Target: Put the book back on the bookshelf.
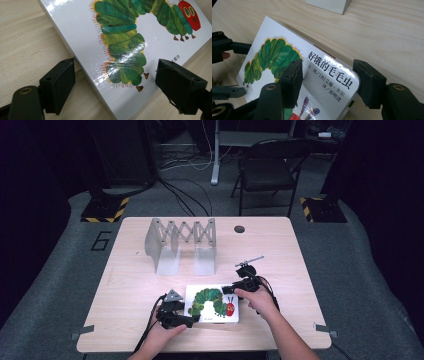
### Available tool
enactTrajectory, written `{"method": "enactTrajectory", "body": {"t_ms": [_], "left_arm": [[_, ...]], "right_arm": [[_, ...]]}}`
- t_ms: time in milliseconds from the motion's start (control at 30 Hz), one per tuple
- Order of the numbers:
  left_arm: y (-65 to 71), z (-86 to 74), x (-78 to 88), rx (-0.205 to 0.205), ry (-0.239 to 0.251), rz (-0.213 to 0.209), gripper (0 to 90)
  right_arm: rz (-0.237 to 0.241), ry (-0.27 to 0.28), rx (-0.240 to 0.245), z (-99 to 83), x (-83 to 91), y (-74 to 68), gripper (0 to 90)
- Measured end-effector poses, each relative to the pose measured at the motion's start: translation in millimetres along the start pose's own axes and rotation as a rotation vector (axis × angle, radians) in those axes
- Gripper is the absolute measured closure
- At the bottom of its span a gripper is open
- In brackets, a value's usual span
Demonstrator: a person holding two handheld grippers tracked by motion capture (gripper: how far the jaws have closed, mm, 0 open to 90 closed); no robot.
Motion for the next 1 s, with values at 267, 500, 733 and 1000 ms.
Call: {"method": "enactTrajectory", "body": {"t_ms": [267,500,733,1000], "left_arm": [[0.6,-0.3,0.0,0.000,0.004,-0.004,16.6],[2.2,-1.3,0.7,0.018,0.003,-0.006,18.0],[2.4,-0.1,3.2,0.027,0.004,-0.016,23.4],[1.7,3.0,7.0,0.069,0.021,-0.021,30.3]], "right_arm": [[0.000,0.001,0.014,0.5,5.0,-2.5,44.9],[-0.010,0.005,0.022,0.9,7.4,-4.2,45.0],[-0.014,0.011,0.025,2.0,9.4,-6.2,45.4],[-0.011,0.018,0.038,3.1,12.0,-7.8,45.8]]}}
Point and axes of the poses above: each handheld gripper's, and its own axes: x roughly backward along the jaws, z roughly out of its top, y roughly to its right, the point moved 9 cm from there along -x, roughly forward along the jaws, and after that the axes turned 15 degrees about x, right-handed, at the moved point
